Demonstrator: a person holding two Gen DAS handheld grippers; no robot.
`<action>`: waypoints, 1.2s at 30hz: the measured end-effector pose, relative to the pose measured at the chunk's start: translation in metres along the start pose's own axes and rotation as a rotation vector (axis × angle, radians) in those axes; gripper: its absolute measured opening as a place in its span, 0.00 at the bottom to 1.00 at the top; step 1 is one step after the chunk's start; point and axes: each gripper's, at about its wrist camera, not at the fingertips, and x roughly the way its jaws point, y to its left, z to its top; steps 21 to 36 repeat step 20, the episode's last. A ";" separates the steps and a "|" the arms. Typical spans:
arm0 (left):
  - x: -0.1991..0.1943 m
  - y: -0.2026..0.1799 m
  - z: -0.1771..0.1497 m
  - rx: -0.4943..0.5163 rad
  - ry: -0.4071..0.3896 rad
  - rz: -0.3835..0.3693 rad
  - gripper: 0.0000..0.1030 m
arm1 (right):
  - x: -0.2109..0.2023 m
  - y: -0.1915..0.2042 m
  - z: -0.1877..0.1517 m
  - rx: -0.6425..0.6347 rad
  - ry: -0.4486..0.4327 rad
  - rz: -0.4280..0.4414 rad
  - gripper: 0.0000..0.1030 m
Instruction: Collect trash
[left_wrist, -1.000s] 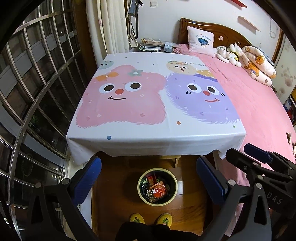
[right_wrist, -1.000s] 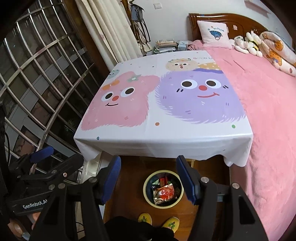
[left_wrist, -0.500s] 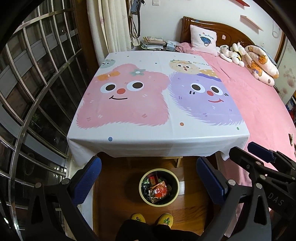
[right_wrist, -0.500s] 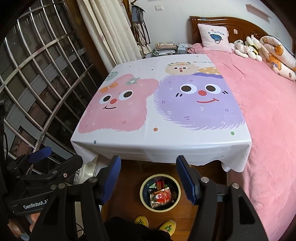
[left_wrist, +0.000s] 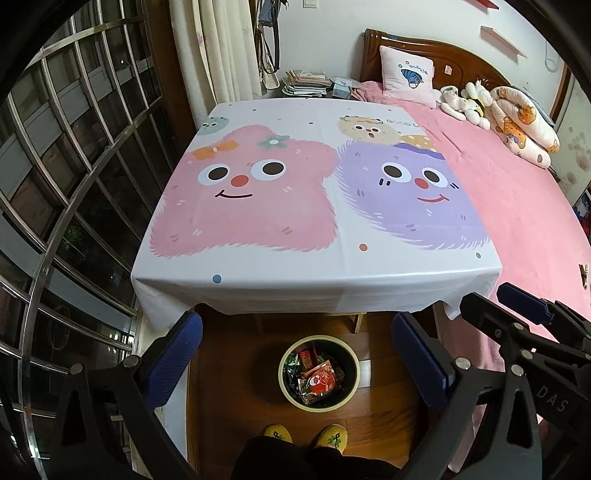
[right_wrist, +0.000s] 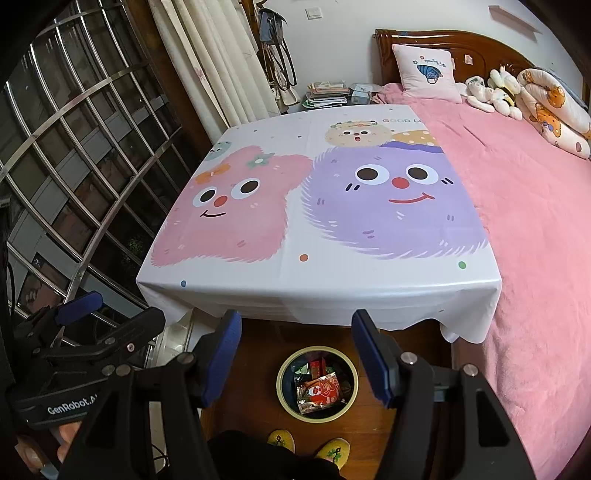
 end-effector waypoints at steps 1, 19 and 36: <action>0.000 0.000 0.000 0.000 0.000 0.001 0.99 | 0.000 0.001 0.000 0.000 0.000 0.000 0.60; 0.006 0.001 0.000 -0.002 0.010 0.002 0.99 | 0.006 0.000 0.000 0.002 0.007 0.005 0.61; 0.006 0.002 0.000 -0.001 0.009 0.001 0.99 | 0.006 0.000 0.000 0.002 0.007 0.005 0.61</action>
